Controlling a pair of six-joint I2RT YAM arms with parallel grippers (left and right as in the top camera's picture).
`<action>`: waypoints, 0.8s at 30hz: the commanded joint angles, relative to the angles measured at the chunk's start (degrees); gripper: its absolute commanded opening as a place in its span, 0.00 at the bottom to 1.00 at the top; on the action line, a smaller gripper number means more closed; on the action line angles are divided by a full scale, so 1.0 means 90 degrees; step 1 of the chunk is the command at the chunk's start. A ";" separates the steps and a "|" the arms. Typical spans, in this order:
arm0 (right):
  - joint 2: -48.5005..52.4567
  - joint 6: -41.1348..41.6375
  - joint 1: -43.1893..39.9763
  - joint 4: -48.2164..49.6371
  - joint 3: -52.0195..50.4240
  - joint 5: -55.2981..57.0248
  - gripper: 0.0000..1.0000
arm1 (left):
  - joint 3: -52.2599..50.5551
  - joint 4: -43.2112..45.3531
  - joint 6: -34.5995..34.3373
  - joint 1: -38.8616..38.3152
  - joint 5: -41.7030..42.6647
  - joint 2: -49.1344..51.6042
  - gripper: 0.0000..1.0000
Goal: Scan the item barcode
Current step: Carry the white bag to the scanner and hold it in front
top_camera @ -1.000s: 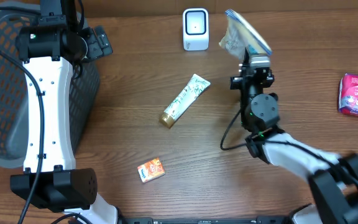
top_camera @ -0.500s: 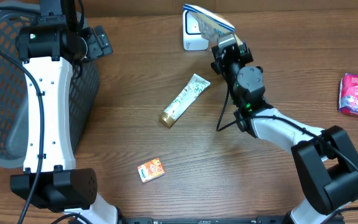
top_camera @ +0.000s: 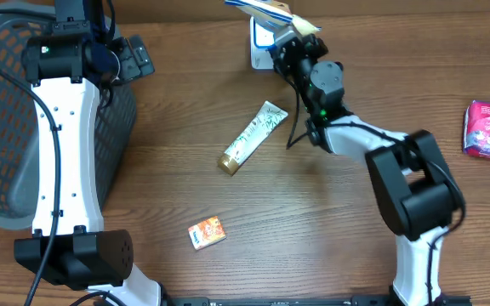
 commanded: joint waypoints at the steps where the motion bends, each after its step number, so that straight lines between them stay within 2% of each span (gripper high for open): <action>1: 0.0437 -0.0593 -0.0010 0.0192 0.0780 -0.0265 0.04 | -0.0007 -0.0024 0.0005 -0.0007 0.0027 0.0073 1.00; 6: 0.0906 -0.1098 -0.0010 0.0316 0.1355 -0.0542 0.04 | -0.0007 -0.0022 0.0005 -0.0007 0.0027 0.0070 1.00; 14: 0.1064 -0.2115 -0.0010 0.0386 0.1438 -0.0981 0.04 | -0.0007 -0.0022 0.0005 -0.0007 0.0029 0.0073 1.00; 24: 0.1066 -0.2123 -0.0209 0.0342 0.1450 -0.1392 0.04 | -0.0007 -0.0024 0.0005 -0.0007 0.0027 0.0073 1.00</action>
